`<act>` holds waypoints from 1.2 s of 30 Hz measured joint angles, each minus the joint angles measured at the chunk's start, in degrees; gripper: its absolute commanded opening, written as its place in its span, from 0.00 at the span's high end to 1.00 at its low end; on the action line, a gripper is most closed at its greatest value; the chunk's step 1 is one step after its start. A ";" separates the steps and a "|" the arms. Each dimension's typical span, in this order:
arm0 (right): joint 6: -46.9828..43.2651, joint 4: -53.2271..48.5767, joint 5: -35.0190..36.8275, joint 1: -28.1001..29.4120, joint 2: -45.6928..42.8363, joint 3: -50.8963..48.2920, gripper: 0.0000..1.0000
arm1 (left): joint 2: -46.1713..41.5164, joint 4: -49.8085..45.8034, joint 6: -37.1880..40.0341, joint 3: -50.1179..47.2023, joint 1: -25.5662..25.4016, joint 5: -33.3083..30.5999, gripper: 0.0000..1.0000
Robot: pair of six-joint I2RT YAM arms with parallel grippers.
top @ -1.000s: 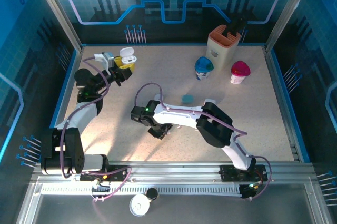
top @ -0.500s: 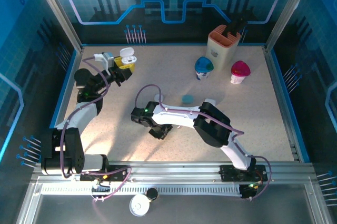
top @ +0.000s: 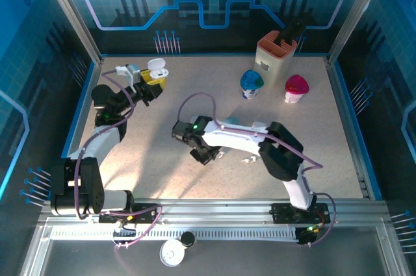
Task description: Insert the wireless bluetooth earbuds into the charging case
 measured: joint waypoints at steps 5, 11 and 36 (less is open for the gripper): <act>2.78 5.46 -7.30 -7.48 -12.72 -4.81 0.83 | 0.33 0.87 0.74 0.00 -2.19 -0.28 0.61; 7.93 15.45 -20.87 -17.00 -26.36 -8.50 0.83 | 1.62 0.83 2.75 0.00 -9.64 -3.23 0.62; 16.37 34.86 -38.97 -22.08 -30.05 -1.77 0.85 | 1.62 -0.63 19.65 -1.90 -26.56 -17.40 0.61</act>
